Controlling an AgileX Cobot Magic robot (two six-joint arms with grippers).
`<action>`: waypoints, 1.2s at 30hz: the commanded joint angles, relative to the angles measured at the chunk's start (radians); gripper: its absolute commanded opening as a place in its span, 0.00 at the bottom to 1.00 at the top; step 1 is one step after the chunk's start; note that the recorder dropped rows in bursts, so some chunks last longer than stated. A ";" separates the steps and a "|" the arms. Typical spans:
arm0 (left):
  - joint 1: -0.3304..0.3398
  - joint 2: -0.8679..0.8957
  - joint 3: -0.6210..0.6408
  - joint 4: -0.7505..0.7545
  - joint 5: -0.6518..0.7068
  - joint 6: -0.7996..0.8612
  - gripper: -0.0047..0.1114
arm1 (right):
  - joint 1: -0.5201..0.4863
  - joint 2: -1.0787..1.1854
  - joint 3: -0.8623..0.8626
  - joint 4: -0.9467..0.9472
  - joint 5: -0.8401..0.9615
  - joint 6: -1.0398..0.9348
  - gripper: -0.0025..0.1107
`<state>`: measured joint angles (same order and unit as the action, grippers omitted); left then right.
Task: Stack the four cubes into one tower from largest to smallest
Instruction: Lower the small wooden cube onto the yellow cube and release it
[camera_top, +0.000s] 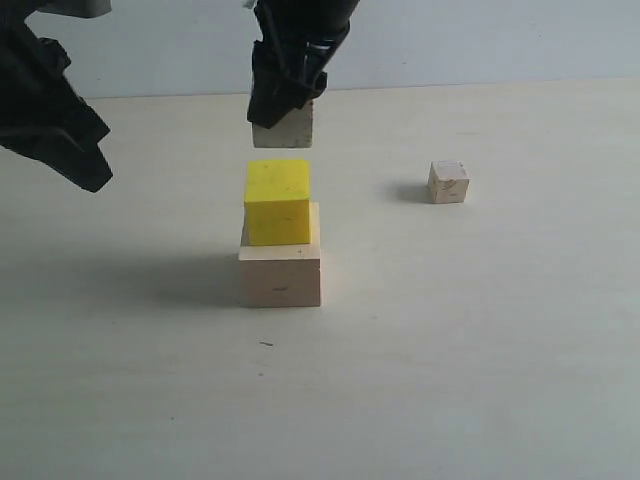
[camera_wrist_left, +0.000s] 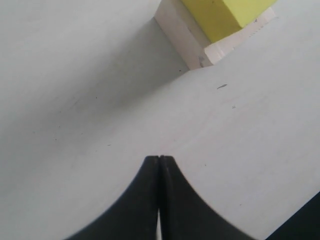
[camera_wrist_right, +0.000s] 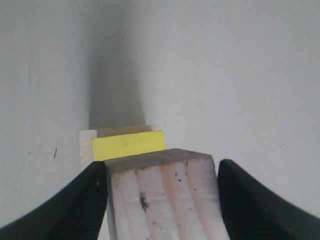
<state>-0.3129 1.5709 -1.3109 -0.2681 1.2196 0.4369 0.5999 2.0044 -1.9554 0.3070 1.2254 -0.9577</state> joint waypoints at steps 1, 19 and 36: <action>-0.002 -0.011 -0.001 -0.004 0.001 0.001 0.04 | 0.005 -0.001 -0.009 0.023 -0.004 -0.008 0.02; -0.002 -0.011 -0.001 -0.004 -0.008 0.003 0.04 | 0.005 0.043 -0.005 0.033 -0.004 0.026 0.02; -0.002 -0.011 -0.001 -0.004 -0.014 0.005 0.04 | 0.005 0.075 -0.005 0.031 -0.004 0.017 0.02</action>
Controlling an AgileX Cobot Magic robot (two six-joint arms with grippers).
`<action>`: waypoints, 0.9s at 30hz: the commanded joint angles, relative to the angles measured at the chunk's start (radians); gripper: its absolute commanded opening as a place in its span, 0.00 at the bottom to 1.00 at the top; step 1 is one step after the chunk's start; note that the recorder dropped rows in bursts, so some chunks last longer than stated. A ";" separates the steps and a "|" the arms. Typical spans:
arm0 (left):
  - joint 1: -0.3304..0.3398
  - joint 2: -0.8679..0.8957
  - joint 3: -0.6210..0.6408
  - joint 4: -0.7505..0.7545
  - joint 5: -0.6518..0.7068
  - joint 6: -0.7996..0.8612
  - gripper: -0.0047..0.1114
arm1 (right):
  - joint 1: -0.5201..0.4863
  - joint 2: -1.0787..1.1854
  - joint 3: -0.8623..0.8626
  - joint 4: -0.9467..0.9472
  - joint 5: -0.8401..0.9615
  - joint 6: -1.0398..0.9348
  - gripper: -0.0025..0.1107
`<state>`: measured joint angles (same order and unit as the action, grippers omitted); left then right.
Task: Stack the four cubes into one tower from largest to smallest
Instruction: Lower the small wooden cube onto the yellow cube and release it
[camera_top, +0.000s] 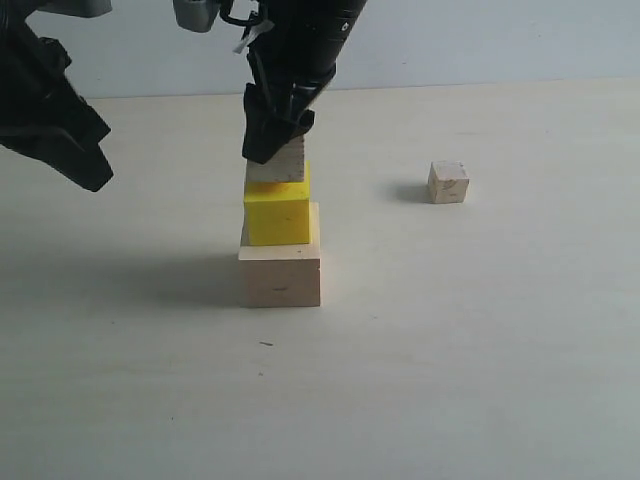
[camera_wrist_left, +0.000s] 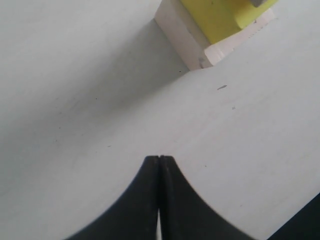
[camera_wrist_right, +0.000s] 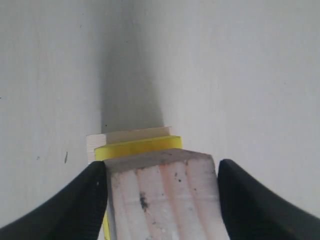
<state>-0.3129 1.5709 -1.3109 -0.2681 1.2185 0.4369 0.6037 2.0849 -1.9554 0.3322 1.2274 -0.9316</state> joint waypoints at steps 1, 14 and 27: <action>-0.002 -0.011 -0.001 -0.004 -0.013 0.005 0.04 | 0.001 -0.005 -0.005 0.006 -0.006 -0.007 0.02; -0.002 -0.011 -0.001 -0.004 -0.013 0.005 0.04 | 0.001 -0.005 -0.005 0.008 -0.006 0.018 0.02; -0.002 -0.011 -0.001 -0.004 -0.013 0.005 0.04 | 0.001 -0.005 -0.005 0.008 -0.006 0.043 0.26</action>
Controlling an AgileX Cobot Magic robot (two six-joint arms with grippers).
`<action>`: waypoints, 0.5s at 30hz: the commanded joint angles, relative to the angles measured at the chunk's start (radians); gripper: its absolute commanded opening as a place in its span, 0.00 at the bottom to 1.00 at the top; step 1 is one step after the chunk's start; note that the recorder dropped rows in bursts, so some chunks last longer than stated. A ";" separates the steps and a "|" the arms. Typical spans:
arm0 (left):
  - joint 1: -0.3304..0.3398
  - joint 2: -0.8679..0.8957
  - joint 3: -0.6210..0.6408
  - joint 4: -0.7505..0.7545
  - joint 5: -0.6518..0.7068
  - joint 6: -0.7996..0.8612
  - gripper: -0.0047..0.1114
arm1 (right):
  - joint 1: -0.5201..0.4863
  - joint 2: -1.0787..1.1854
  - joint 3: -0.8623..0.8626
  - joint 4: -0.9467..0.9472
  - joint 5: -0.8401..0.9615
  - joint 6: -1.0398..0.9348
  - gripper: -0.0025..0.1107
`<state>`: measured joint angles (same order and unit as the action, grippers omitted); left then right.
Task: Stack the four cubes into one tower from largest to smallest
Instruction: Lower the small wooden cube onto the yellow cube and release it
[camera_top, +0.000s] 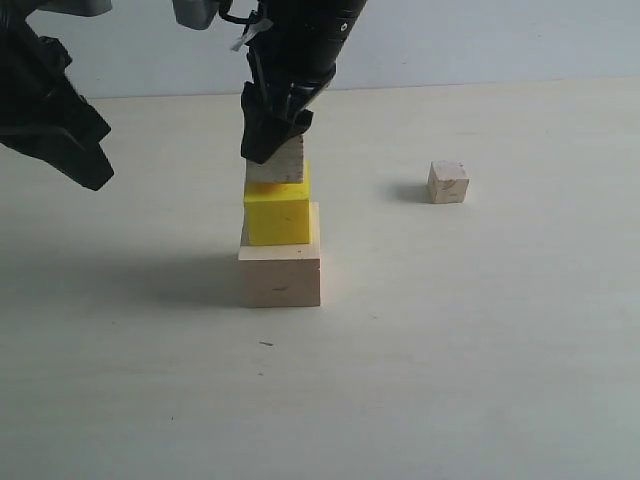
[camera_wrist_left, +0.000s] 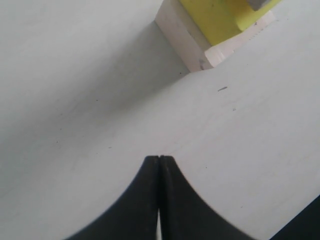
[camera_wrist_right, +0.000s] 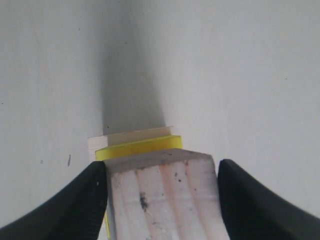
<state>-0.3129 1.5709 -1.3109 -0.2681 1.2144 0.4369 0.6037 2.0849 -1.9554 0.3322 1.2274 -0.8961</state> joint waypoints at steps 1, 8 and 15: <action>-0.002 -0.011 -0.001 -0.004 -0.009 0.005 0.04 | 0.001 -0.005 -0.005 0.008 -0.006 0.008 0.31; -0.002 -0.011 -0.001 0.000 -0.009 0.005 0.04 | 0.001 -0.021 -0.005 0.005 -0.006 0.010 0.60; -0.002 -0.011 -0.001 0.000 -0.009 0.005 0.04 | 0.001 -0.046 -0.005 0.005 -0.006 0.073 0.65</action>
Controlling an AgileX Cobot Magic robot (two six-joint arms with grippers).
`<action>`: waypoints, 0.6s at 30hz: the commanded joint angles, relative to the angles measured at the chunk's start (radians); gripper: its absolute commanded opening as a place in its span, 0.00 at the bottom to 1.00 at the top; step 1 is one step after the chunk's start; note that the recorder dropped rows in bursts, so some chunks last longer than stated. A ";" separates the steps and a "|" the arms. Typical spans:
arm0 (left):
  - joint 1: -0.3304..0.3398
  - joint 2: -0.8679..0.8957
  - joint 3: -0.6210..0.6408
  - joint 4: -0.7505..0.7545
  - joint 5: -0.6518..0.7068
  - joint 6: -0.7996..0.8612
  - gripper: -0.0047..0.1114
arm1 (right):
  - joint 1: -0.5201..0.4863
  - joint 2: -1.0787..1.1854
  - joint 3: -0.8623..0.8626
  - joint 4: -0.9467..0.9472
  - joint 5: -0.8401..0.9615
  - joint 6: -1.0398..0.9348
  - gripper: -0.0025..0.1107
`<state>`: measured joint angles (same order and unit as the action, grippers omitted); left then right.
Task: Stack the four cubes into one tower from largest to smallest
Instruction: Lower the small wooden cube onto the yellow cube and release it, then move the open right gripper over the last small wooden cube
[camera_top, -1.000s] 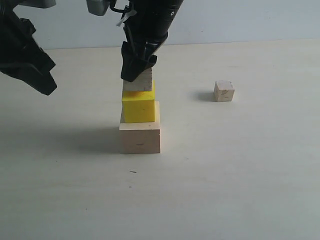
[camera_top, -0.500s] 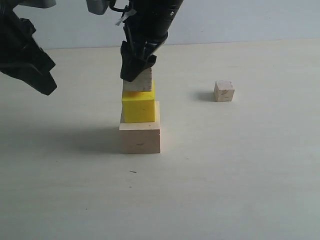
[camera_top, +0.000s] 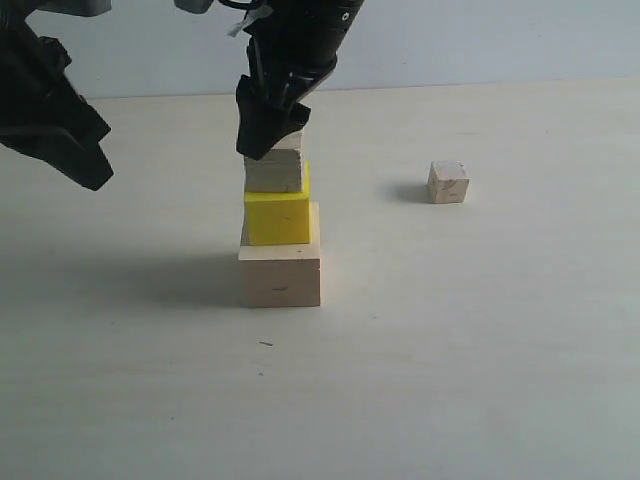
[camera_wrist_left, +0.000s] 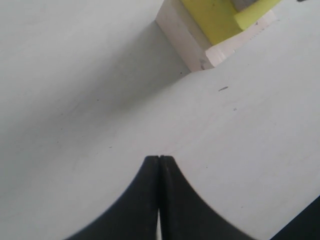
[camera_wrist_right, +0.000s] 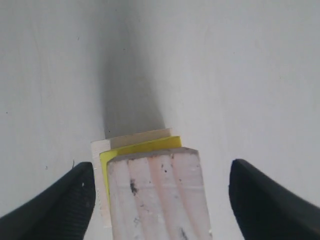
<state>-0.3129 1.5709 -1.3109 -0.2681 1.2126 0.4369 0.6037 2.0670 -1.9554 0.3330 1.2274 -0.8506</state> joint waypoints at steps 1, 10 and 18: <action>-0.002 -0.011 -0.001 0.000 -0.007 0.005 0.04 | 0.001 -0.043 -0.005 0.003 -0.006 0.048 0.65; -0.002 -0.011 -0.001 0.000 -0.005 0.005 0.04 | 0.001 -0.210 -0.005 -0.285 -0.006 0.257 0.20; -0.002 -0.011 -0.001 0.000 0.006 0.005 0.04 | -0.195 -0.211 -0.005 -0.238 -0.074 0.423 0.02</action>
<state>-0.3129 1.5709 -1.3109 -0.2661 1.2168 0.4369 0.4720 1.8529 -1.9554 0.0714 1.1731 -0.4657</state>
